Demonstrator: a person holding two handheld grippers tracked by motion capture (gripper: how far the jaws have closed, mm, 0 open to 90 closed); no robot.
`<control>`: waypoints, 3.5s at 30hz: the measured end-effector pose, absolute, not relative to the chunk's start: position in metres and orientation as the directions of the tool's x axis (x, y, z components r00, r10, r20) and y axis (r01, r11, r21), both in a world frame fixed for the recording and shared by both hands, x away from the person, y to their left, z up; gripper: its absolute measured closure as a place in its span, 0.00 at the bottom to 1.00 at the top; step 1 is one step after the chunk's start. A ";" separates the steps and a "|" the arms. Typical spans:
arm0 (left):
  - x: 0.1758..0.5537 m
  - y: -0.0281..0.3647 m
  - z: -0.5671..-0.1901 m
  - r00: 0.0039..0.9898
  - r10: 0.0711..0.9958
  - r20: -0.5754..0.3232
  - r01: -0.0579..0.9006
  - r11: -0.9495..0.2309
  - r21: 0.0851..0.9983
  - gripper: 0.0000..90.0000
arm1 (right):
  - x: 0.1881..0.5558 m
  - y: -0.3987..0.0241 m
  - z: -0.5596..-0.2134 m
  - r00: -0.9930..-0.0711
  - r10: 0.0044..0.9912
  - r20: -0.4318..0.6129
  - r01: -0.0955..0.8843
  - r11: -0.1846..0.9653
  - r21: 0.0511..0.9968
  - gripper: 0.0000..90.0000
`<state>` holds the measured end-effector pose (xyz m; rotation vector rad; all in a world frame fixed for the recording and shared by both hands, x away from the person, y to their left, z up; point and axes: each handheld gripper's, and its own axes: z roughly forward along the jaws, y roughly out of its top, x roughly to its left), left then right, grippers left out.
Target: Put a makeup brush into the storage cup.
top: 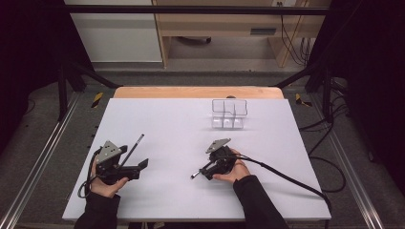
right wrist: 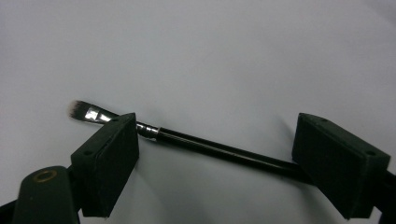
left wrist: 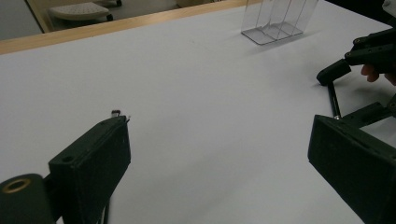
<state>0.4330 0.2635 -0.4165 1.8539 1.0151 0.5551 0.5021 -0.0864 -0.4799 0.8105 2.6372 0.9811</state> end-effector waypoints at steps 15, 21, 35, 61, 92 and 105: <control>0.433 0.263 -0.416 0.562 0.826 -0.042 0.414 -0.236 0.879 0.06 | 0.495 -0.087 -0.473 -0.821 0.570 -0.012 0.433 0.637 0.637 0.46; 0.432 0.263 -0.416 0.565 0.824 -0.043 0.413 -0.237 0.879 0.07 | 0.492 -0.088 -0.471 -0.817 0.576 -0.015 0.441 0.643 0.626 0.57; 0.432 0.262 -0.416 0.570 0.821 -0.043 0.413 -0.241 0.878 0.07 | 0.488 -0.089 -0.467 -0.816 0.578 -0.029 0.446 0.661 0.604 0.72; 0.432 0.262 -0.416 0.573 0.818 -0.042 0.412 -0.244 0.878 0.07 | 0.488 -0.091 -0.466 -0.799 0.600 -0.036 0.460 0.650 0.604 0.82; 0.432 0.263 -0.416 0.574 0.818 -0.045 0.409 -0.239 0.881 0.07 | 0.493 -0.087 -0.464 -0.802 0.597 0.010 0.435 0.574 0.694 0.66; 0.432 0.263 -0.415 0.577 0.815 -0.043 0.403 -0.238 0.884 0.07 | 0.493 -0.079 -0.472 -0.805 0.594 -0.002 0.450 0.612 0.650 0.85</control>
